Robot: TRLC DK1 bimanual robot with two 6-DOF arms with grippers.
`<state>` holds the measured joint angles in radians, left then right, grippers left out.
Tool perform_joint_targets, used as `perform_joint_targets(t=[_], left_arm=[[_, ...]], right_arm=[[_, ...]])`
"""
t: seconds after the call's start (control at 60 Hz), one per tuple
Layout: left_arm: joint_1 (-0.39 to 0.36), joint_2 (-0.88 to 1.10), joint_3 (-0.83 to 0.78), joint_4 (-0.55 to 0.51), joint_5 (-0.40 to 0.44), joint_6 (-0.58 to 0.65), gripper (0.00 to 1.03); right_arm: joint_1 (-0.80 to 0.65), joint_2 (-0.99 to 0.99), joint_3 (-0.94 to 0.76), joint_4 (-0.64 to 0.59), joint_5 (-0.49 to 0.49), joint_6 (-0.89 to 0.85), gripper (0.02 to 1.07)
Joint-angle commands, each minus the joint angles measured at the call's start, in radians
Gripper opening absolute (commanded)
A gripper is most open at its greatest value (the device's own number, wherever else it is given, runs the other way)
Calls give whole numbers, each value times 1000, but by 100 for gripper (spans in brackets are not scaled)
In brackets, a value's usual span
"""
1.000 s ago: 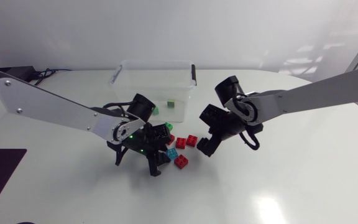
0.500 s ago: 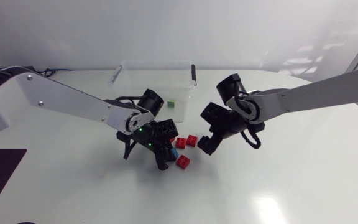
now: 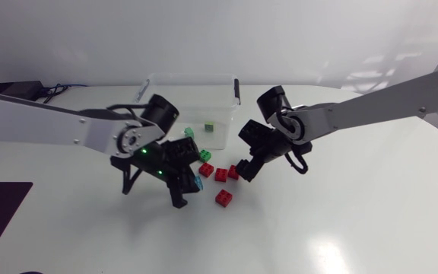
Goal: Place the duplo bricks in the container
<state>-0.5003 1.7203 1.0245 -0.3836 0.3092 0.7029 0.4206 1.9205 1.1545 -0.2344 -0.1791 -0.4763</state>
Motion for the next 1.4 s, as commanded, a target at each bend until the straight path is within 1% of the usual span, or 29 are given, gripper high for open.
perform_joint_targets(t=[0.0, 0.1, 0.183, 0.317, 0.4, 0.5, 0.567, 0.6, 0.7, 0.783, 0.8, 0.867, 0.9, 0.95, 1.0, 1.033, 1.067, 1.1, 1.133, 1.15, 1.183, 1.25, 1.283, 1.317, 1.383], left_arm=[[31, -151, -6, -43, 1, -13, 13], [74, -257, 32, -113, 2, -14, 13], [118, -294, 78, -136, 13, -22, 13], [210, -280, 160, -136, 61, -51, 14], [230, -269, 190, -133, 77, -62, 14], [243, -231, 226, -84, 79, -109, 14], [263, -182, 266, -43, 79, -155, 14], [264, -151, 290, -29, 79, -172, 14], [264, -57, 352, 12, 76, -203, 14], [266, 35, 419, 60, 45, -263, 15], [267, 45, 430, 66, 42, -269, 15], [270, 94, 465, 115, 10, -304, 16], [273, 116, 482, 143, -7, -329, 19], [278, 148, 503, 178, -33, -349, 27], [279, 176, 519, 216, -62, -368, 39], [284, 196, 533, 226, -65, -379, 50], [284, 203, 537, 235, -74, -385, 58], [284, 213, 534, 259, -93, -388, 70], [286, 211, 526, 278, -97, -399, 76], [287, 211, 523, 284, -99, -402, 78], [289, 203, 508, 310, -107, -419, 86], [289, 171, 473, 342, -116, -430, 92], [287, 144, 444, 365, -121, -431, 93], [286, 116, 414, 381, -122, -436, 95], [281, 38, 342, 388, -121, -436, 96]], right_arm=[[12, 60, 42, 0, 0, -25, 102], [24, 86, 68, -17, 0, -28, 102], [32, 104, 83, -36, 0, -35, 102], [46, 120, 90, -69, 0, -39, 102], [47, 104, 76, -71, -2, -35, 102], [58, 103, 54, -74, 1, -38, 101], [63, 107, 45, -71, 4, -38, 93], [66, 110, 45, -71, 7, -38, 88], [75, 117, 47, -71, 21, -38, 57], [83, 94, 27, -68, 35, -38, 30], [84, 83, 20, -68, 38, -38, 26], [84, 31, -15, -74, 44, -36, 26], [84, -2, -32, -83, 52, -36, 26], [84, -55, -53, -98, 58, -33, 26], [83, -118, -72, -120, 59, -31, 26], [80, -156, -73, -140, 61, -30, 26], [78, -195, -73, -160, 59, -25, 26], [76, -233, -67, -175, 61, -21, 26], [76, -265, -58, -194, 61, -16, 26], [76, -279, -53, -204, 61, -13, 26], [76, -308, -32, -230, 64, -7, 26], [78, -342, 10, -264, 67, 10, 26], [81, -354, 39, -276, 69, 18, 26], [83, -357, 71, -290, 73, 27, 26], [92, -351, 142, -302, 82, 45, 26]])
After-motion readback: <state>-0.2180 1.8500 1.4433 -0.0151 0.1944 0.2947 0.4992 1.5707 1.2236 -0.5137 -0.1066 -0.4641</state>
